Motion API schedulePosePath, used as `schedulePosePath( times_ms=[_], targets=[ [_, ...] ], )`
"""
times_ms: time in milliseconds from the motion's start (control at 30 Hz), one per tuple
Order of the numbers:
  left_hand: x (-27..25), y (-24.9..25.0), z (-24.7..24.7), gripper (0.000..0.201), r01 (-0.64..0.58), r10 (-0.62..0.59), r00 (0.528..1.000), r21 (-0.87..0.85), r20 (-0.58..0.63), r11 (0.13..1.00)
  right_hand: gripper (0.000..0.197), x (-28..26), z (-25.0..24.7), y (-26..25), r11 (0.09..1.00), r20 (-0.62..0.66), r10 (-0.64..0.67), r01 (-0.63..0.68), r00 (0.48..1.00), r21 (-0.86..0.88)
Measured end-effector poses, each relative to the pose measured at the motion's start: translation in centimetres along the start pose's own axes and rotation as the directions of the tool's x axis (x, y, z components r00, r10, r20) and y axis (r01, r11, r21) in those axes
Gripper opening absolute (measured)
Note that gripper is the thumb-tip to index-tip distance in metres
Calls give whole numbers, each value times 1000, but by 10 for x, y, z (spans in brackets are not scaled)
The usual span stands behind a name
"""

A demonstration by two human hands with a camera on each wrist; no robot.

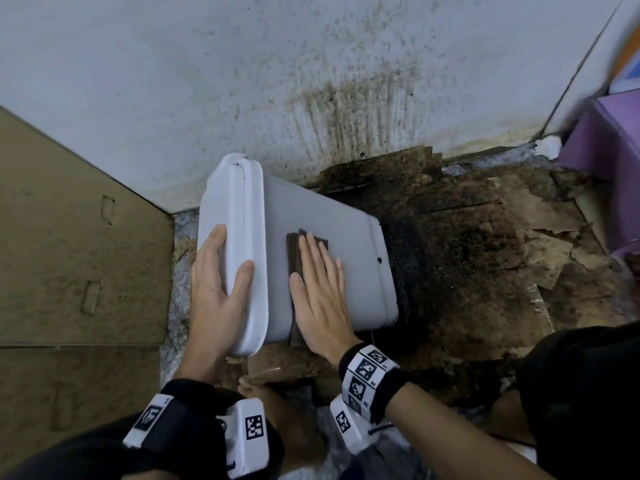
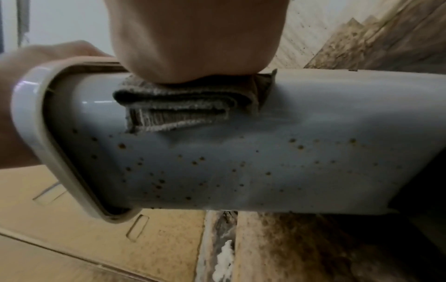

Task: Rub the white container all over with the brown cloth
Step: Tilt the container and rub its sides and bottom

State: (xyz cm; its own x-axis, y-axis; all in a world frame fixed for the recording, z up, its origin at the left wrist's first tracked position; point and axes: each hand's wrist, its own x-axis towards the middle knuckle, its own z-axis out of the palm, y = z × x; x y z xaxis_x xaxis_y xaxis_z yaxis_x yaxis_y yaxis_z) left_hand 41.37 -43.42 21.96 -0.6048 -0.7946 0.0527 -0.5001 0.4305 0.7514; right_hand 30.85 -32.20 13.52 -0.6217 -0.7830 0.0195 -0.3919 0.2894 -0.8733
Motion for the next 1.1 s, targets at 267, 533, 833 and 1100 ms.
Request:
schedulePosePath(
  times_ms=[267, 533, 833, 1100],
  targets=[
    [0, -8, -5, 73, 20, -20, 1000, -7, 7, 1000, 57, 5, -10, 64, 997, 83, -60, 57, 995, 42],
    [0, 1, 0, 72, -6, 5, 1000, 7, 5, 1000, 67, 3, -11, 112, 956, -13, 284, -282, 959, 78],
    [-1, 5, 1, 71, -10, 10, 1000, 61, 12, 998, 64, 5, 3, -13, 994, 56, 5, -11, 998, 112],
    [-1, 1, -2, 66, 12, -12, 1000, 10, 2, 1000, 58, 3, -15, 37, 991, 112, -120, 113, 986, 70]
  ],
)
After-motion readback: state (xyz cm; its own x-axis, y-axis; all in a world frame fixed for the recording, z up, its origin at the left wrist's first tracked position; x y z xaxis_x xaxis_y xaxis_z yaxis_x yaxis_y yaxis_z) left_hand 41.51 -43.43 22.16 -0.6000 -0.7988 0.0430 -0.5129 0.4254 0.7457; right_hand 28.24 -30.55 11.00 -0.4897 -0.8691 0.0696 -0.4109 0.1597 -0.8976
